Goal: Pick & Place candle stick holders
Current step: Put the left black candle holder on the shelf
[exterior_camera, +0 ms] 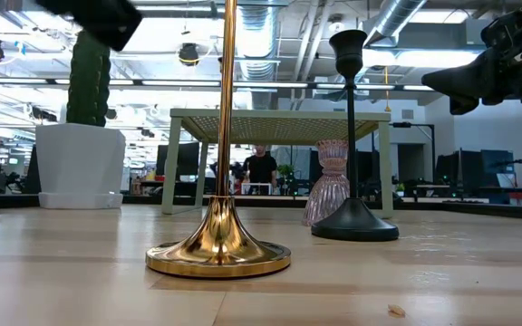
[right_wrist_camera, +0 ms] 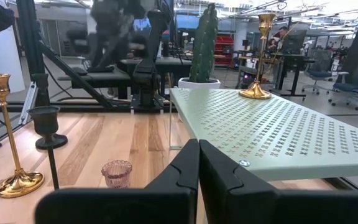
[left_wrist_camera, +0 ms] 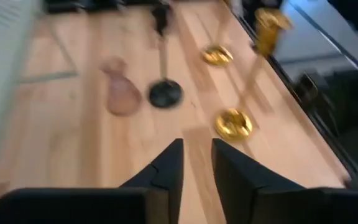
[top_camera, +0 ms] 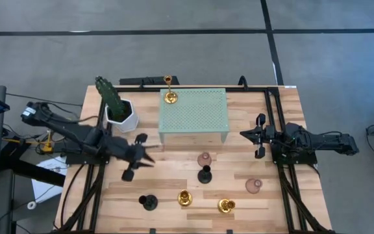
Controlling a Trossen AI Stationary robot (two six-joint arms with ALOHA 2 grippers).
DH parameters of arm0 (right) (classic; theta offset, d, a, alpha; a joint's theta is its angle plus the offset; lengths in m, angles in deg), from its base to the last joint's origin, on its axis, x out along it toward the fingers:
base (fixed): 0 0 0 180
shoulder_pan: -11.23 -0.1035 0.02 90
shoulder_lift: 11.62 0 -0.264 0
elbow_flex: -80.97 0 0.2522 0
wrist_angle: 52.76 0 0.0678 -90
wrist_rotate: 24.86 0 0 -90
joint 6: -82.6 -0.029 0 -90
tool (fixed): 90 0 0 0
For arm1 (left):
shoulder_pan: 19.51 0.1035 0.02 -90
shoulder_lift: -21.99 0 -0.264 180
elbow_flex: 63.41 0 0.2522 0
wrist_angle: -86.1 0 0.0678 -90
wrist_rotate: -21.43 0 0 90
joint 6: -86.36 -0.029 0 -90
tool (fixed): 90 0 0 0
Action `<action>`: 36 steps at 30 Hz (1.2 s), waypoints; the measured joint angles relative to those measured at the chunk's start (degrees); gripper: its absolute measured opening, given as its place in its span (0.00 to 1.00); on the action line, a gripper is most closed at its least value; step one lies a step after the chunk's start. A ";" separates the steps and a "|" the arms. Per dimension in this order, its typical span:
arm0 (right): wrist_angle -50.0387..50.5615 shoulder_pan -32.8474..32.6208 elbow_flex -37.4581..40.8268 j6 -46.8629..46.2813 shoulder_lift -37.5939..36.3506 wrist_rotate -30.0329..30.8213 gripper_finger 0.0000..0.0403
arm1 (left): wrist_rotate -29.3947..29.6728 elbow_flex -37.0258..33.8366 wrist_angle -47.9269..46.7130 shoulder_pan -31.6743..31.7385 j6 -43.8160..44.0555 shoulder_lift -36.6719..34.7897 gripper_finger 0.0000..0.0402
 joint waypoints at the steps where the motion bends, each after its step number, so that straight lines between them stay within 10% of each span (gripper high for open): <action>1: 0.00 0.00 0.02 0.00 0.00 0.00 0.00 | 0.07 -1.14 -0.05 -1.02 0.03 -0.16 0.17; 23: 0.02 -0.04 0.01 -3.97 0.00 -0.04 0.00 | -7.73 -17.03 2.56 -8.40 4.52 -9.83 0.02; 36: -0.01 -0.04 0.02 -6.01 0.00 0.07 0.00 | -9.32 -36.79 32.81 -11.30 1.69 -11.72 0.01</action>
